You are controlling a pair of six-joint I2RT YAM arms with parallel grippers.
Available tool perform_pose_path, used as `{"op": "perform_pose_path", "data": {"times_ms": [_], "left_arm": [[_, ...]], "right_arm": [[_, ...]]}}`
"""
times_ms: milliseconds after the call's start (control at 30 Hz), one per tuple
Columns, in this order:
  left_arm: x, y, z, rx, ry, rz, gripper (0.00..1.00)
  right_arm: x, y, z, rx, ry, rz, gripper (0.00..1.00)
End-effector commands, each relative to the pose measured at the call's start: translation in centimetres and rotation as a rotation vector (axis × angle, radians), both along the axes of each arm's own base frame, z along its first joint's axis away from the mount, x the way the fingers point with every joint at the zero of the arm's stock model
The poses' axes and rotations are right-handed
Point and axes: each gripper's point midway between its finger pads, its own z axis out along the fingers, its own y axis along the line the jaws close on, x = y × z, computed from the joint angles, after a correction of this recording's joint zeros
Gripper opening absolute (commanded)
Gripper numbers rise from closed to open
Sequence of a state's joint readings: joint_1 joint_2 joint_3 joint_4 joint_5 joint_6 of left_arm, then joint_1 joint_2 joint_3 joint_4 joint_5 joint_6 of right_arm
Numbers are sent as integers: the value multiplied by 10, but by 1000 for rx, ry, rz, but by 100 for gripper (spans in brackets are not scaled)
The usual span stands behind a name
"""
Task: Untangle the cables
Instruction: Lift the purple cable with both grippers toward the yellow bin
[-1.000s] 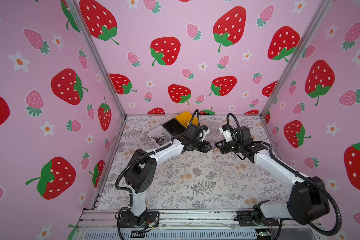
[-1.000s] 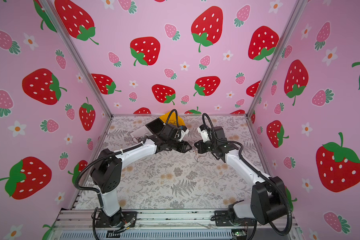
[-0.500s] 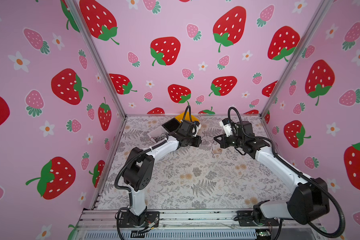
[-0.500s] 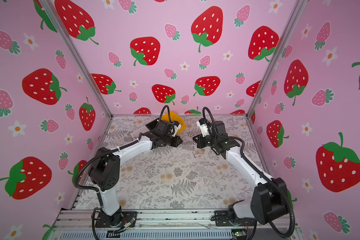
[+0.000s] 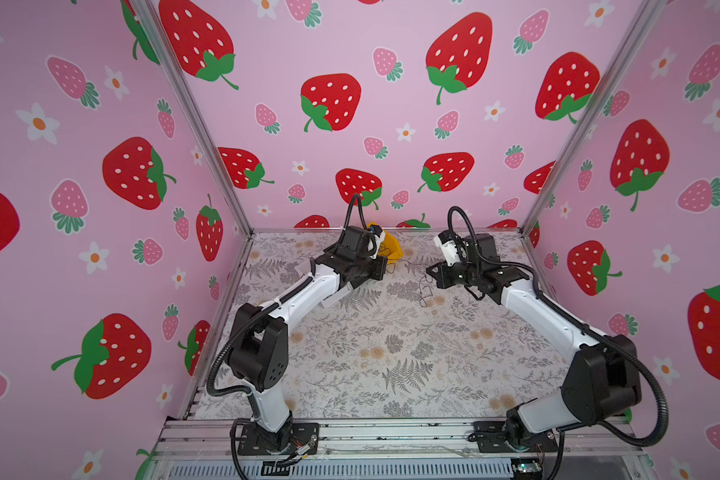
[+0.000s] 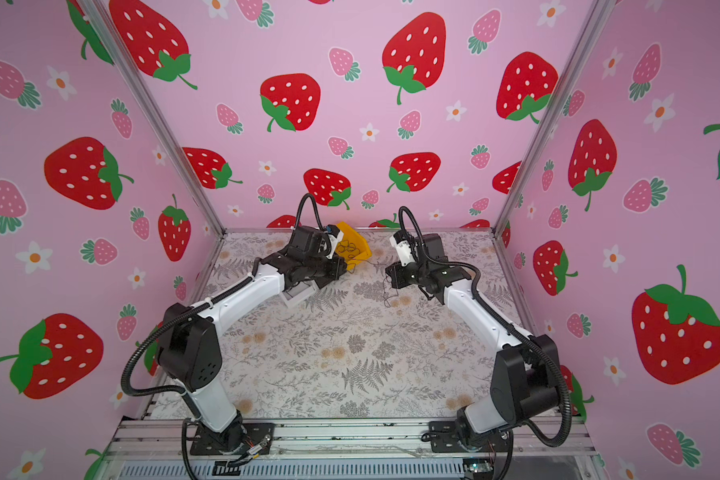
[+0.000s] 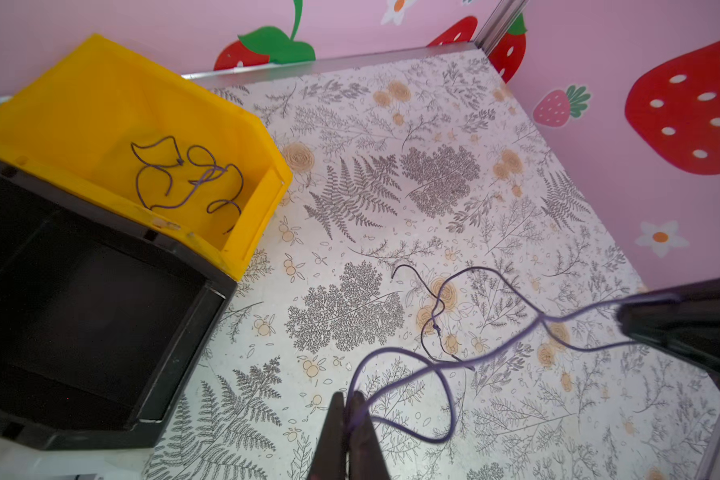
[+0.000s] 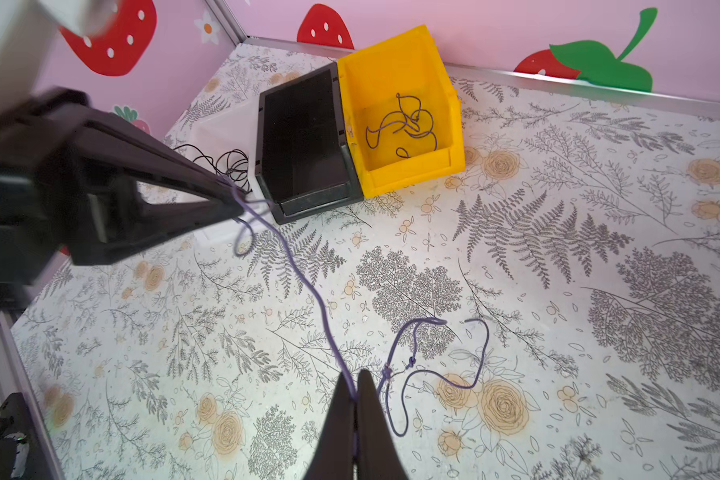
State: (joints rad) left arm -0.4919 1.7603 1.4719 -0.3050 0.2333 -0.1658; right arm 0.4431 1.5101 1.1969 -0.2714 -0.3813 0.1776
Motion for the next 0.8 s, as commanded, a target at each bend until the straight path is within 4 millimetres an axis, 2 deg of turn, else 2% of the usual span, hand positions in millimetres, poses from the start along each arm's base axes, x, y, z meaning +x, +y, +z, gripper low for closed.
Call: {"op": "perform_pose_path", "data": {"times_ms": [0, 133, 467, 633, 767], "left_arm": [[-4, 6, 17, 39, -43, -21, 0], [-5, 5, 30, 54, -66, -44, 0], [4, 10, 57, 109, -122, -41, 0], [13, 16, 70, 102, -150, -24, 0], [26, 23, 64, 76, -112, -2, 2]], "right_arm": [[12, -7, 0, -35, -28, -27, 0], [26, -8, 5, -37, -64, -58, 0], [76, 8, 42, -11, -199, -82, 2], [100, 29, 52, 42, -247, -38, 1], [114, 48, 62, 103, -287, 10, 0]]}}
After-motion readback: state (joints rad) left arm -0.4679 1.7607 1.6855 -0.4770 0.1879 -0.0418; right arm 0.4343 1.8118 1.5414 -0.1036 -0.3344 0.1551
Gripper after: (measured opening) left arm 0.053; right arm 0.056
